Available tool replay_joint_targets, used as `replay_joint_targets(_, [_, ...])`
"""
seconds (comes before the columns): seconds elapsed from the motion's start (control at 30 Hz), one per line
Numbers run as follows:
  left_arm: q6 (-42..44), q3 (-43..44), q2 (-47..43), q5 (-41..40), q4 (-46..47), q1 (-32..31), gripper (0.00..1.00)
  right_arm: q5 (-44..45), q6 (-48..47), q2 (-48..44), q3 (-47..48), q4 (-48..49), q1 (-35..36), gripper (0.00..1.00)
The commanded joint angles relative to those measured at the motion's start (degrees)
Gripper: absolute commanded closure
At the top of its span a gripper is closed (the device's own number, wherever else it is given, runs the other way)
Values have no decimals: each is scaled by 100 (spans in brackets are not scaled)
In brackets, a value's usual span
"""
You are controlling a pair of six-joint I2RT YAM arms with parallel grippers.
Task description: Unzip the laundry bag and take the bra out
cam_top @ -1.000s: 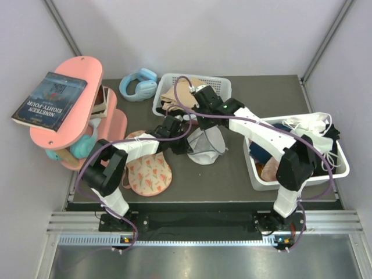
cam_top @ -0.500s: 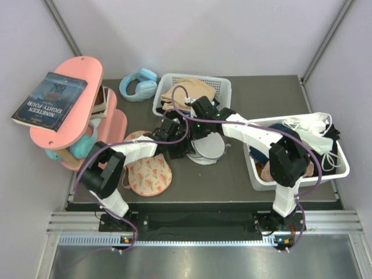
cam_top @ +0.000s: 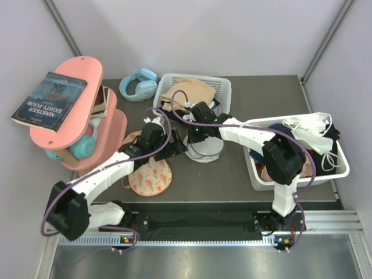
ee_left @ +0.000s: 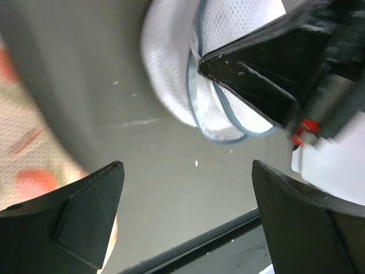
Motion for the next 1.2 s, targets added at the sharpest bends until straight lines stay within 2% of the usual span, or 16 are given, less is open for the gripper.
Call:
replay_joint_targets(0.0, [-97,-183,-829,-623,-678,-14,2,-99,55,45,-194,478,42,100])
replay_joint_targets(0.23, [-335,-140,-1394,-1204,-917,30,1,-345,186,98,-932,987,50,100])
replay_joint_targets(0.43, [-440,141,-1227,-1300,-1084,30,1,-565,213,142,-828,875,59,98])
replay_joint_targets(0.5, [-440,203,-1253,-1450,-1198,39,1,-556,134,-41,-732,760,50,87])
replay_joint_targets(0.53, [-440,247,-1262,-1494,-1233,30,1,-556,90,-130,-713,716,50,72])
replay_joint_targets(0.6, [-440,282,-1332,-1582,-1234,30,1,-565,29,-375,-661,672,50,57])
replay_joint_targets(0.63, [-440,317,-1358,-1608,-1242,30,1,-556,-41,-455,-652,628,50,45])
replay_joint_targets(0.7, [-432,361,-1402,-1661,-1260,39,1,-609,-103,-691,-591,601,50,34])
replay_joint_targets(0.77, [-414,431,-1420,-1705,-1304,39,1,-591,-182,-815,-503,418,42,18])
replay_joint_targets(0.8, [-423,458,-1411,-1818,-1391,47,1,-557,-200,-912,-328,278,24,4])
replay_joint_targets(0.83, [-432,528,-1411,-1872,-1444,47,1,-548,-261,-965,-240,15,7,0])
replay_joint_targets(1.0, [-379,599,-1420,-2013,-1471,39,1,-302,-367,-1526,-72,-295,-90,0])
replay_joint_targets(1.17, [-432,730,-1376,-2197,-1541,65,1,-205,-341,-1984,-256,-313,-538,0])
